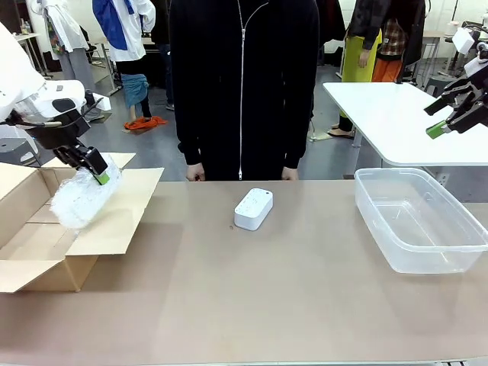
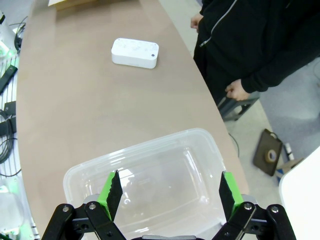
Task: Separate and place wrapped and unwrapped clocks.
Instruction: If the picked Digital clock is wrapped, place it in the Package Box ; if not, place it in the Organizing box.
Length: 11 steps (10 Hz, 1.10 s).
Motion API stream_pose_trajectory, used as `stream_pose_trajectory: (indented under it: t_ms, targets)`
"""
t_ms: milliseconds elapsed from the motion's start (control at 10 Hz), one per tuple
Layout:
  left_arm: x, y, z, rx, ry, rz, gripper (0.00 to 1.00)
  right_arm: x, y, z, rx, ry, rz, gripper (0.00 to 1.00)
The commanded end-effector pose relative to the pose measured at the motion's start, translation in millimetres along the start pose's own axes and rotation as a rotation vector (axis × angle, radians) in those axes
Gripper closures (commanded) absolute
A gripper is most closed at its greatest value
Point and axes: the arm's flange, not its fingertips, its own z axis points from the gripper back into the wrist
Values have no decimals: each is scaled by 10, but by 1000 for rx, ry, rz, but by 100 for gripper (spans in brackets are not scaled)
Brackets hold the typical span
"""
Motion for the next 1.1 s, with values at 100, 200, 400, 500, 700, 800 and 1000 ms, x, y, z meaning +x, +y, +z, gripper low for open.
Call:
stream_pose_trajectory:
  t_ms: [100,200,400,500,700,800,1000]
  targets:
    - [-162,152,85,56,35,-2,44,6,2,-17,6,-17,2,0]
    - [-261,238,139,79,40,-25,44,6,2,-17,6,-17,2,0]
    - [-472,441,229,145,54,-126,44,6,2,-17,6,-17,2,0]
    - [-537,530,249,156,76,-143,44,6,2,-17,6,-17,2,0]
    - [-585,645,279,174,113,-138,44,6,2,-17,6,-17,2,0]
    - [-575,665,316,181,106,-138,44,6,2,-17,6,-17,2,0]
    - [-594,743,361,197,113,-78,44,6,2,-17,6,-17,2,0]
